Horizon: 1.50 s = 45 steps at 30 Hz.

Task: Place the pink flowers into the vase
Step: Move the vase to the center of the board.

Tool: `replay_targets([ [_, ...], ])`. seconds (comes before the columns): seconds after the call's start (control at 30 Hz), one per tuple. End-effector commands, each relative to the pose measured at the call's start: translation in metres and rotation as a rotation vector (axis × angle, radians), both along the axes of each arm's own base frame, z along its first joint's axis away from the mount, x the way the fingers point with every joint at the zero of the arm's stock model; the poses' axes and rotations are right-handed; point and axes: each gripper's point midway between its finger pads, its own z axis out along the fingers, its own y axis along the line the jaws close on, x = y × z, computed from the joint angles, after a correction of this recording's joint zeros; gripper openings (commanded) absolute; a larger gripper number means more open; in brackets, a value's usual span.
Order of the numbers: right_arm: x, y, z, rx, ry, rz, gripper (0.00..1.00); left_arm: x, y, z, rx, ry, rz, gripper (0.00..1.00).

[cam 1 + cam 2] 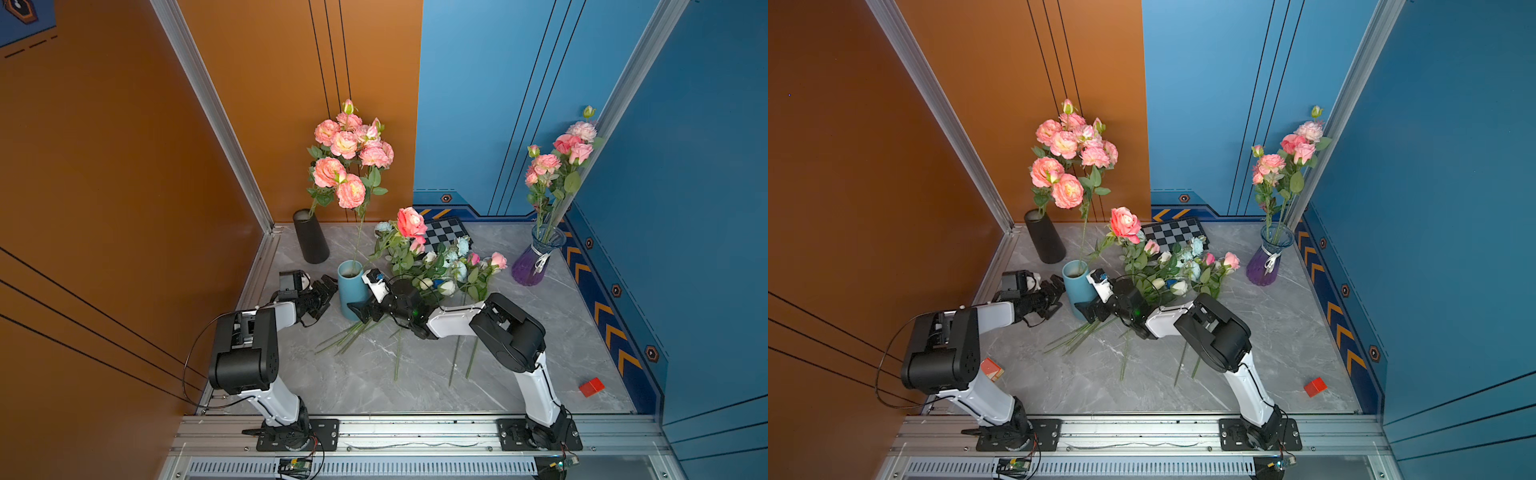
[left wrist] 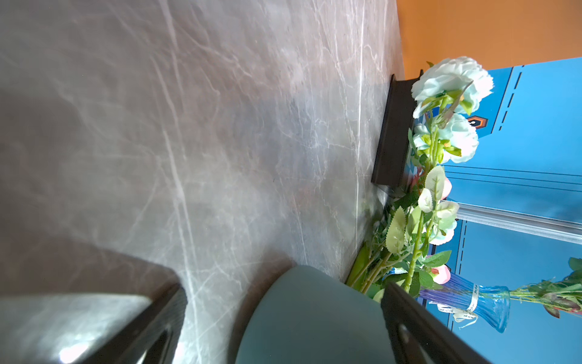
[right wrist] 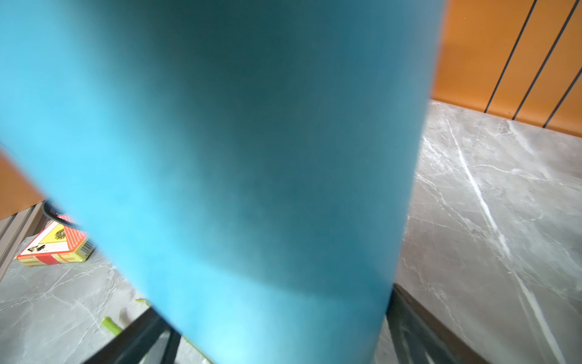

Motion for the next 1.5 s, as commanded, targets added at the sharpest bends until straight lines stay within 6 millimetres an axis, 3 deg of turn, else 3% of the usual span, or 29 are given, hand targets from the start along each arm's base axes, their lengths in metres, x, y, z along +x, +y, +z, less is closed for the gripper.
replay_targets([
  [0.0,-0.052,0.022,-0.003,-0.007,0.035,0.166,0.98,-0.052,-0.031,-0.045,-0.008,0.211,-0.107,0.99],
  [0.2,-0.051,0.017,-0.001,-0.002,0.016,0.146,0.98,-0.054,-0.030,-0.044,-0.004,0.207,-0.103,0.98],
  [0.57,-0.056,0.006,-0.014,-0.007,0.007,0.122,0.99,-0.062,-0.023,-0.042,-0.002,0.228,-0.079,0.99],
  [0.97,-0.058,0.002,-0.016,-0.008,-0.015,0.107,1.00,-0.070,0.022,-0.028,0.037,0.251,0.025,0.98],
  [1.47,-0.061,-0.001,-0.022,-0.020,-0.031,0.099,1.00,-0.072,0.031,-0.033,0.037,0.262,0.032,0.99],
])
